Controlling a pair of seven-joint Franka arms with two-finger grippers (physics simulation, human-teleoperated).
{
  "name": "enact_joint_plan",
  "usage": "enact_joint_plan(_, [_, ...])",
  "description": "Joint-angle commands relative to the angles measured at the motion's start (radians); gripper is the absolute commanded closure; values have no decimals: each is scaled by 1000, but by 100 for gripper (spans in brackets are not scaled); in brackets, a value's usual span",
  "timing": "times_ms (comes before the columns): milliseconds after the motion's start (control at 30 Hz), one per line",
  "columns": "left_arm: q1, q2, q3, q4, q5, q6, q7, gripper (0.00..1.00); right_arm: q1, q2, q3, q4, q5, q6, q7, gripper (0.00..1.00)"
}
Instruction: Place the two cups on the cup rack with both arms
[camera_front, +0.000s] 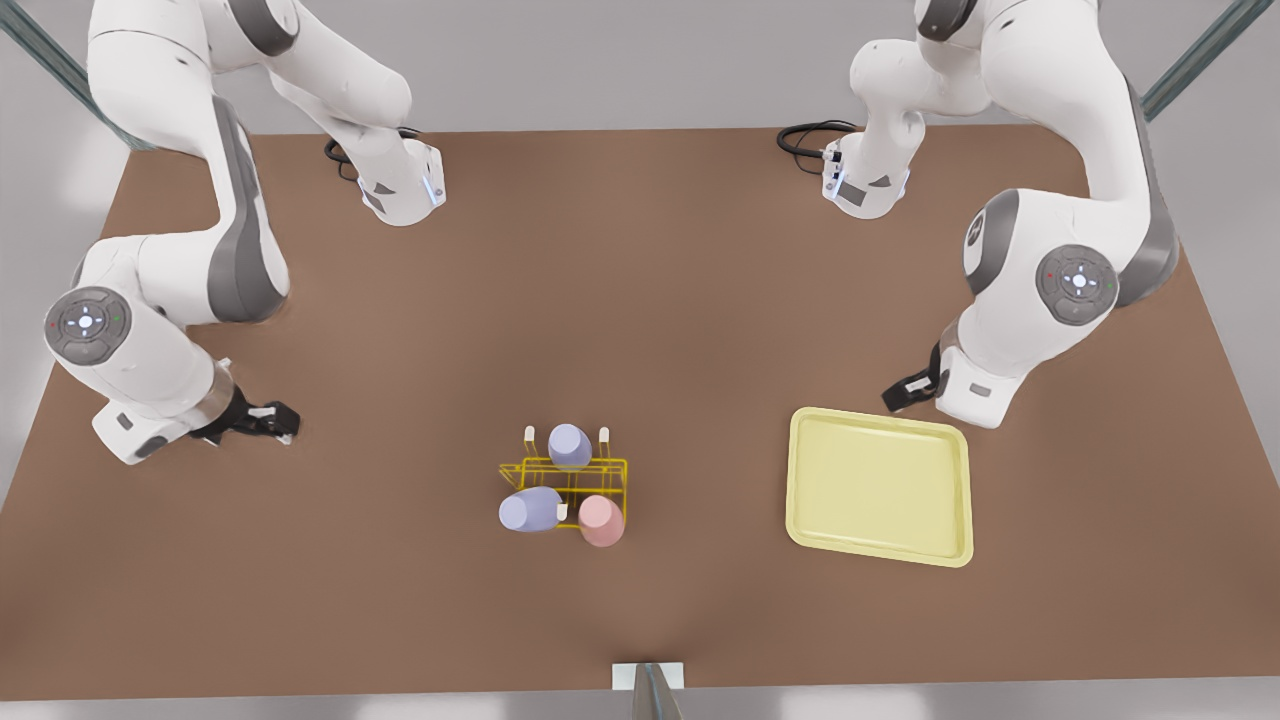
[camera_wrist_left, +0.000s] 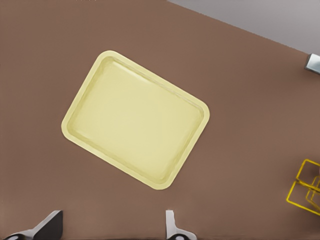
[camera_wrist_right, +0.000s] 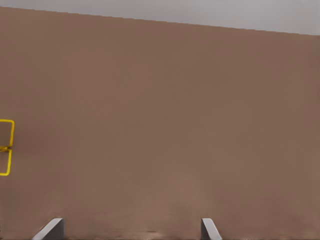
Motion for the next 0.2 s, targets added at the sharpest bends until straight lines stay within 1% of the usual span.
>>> enact_joint_plan(0, [2,-4,-6,11,55,-126,648,0,-24,-101,-2,-49,120,-185,-135,0])
enact_joint_plan(33, [33,-7,-5,11,55,-146,651,0,-21,-119,-1,-31,132,-263,-119,0])
enact_joint_plan(67, [53,-7,-5,23,42,-189,652,0,-18,-113,-1,-8,138,-294,-88,0])
enact_joint_plan(167, [60,7,-5,29,25,-207,651,0,-21,-119,-4,3,163,-310,-93,0])
